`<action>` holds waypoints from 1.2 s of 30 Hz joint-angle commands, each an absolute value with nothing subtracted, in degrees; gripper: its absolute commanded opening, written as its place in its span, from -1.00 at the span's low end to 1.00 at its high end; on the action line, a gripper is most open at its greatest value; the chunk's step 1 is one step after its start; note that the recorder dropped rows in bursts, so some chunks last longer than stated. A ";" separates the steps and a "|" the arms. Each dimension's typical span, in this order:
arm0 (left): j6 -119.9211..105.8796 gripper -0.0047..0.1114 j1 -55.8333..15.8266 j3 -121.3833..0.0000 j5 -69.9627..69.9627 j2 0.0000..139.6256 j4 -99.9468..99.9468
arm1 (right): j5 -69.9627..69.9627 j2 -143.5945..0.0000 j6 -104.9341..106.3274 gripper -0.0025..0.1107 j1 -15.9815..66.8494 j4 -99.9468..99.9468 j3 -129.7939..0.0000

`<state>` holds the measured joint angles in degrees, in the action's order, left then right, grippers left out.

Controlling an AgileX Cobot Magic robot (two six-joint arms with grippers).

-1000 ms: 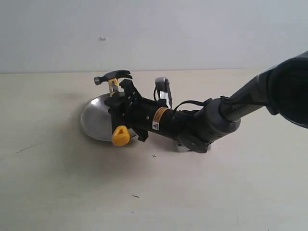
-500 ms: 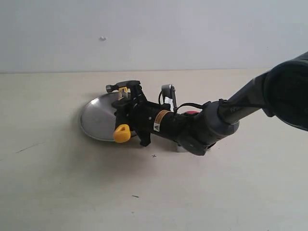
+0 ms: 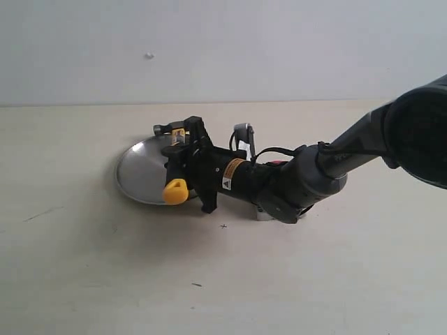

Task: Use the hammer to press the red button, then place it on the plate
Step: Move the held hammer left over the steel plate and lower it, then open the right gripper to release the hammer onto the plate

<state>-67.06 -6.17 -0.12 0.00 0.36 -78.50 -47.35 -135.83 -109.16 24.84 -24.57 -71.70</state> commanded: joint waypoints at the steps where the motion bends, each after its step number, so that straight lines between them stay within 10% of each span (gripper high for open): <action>1: -67.18 -0.92 -6.28 0.00 0.00 0.00 -78.69 | -51.08 -134.73 -108.55 -0.75 24.66 -26.71 -72.36; 10: -67.18 -0.92 -6.28 0.00 0.00 0.00 -78.69 | -50.71 -134.63 -104.67 -0.16 24.66 -30.36 -72.36; 36: -67.18 -0.92 -6.28 0.00 0.00 0.00 -78.69 | -13.46 -124.63 -85.84 -0.16 24.66 -43.68 -75.36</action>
<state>-67.06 -6.17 -0.12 0.00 0.36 -78.50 -13.80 -124.16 -86.82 24.84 -42.87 -74.44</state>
